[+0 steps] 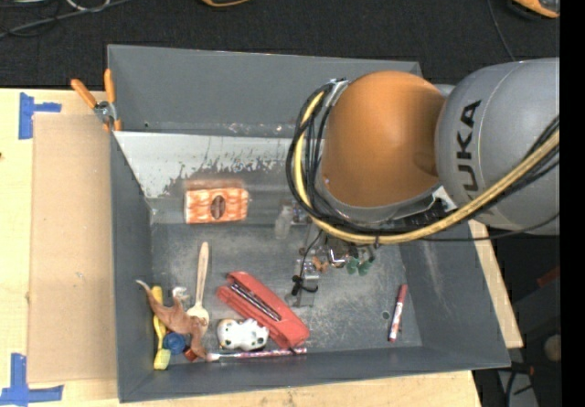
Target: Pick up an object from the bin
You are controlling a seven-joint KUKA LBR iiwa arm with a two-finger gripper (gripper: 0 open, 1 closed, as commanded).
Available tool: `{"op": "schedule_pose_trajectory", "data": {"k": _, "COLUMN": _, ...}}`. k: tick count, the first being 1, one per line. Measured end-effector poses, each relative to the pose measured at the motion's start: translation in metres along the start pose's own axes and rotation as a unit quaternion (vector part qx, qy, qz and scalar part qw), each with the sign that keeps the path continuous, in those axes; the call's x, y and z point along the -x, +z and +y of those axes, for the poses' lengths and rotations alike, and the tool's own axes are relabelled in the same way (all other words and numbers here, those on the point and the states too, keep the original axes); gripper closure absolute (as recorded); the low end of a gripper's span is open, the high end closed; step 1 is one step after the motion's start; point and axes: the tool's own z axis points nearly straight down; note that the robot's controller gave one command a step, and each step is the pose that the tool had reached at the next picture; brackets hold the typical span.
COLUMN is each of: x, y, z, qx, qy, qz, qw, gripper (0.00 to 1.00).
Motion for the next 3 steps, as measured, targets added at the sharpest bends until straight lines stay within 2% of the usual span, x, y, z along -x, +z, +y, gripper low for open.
{"op": "schedule_pose_trajectory", "data": {"k": 1, "x": 0.002, "y": -0.004, "z": -0.001, "qx": 0.001, "qy": 0.002, "qz": -0.0041, "qw": 1.0000, "gripper": 0.00}}
{"op": "schedule_pose_trajectory", "data": {"k": 2, "x": 0.003, "y": 0.065, "z": 0.013, "qx": 0.001, "qy": 0.012, "qz": -0.0054, "qw": 0.9999, "gripper": 0.00}}
{"op": "schedule_pose_trajectory", "data": {"k": 3, "x": -0.025, "y": 0.115, "z": 0.046, "qx": 0.001, "qy": 0.024, "qz": -0.0069, "qw": 0.9997, "gripper": 0.00}}
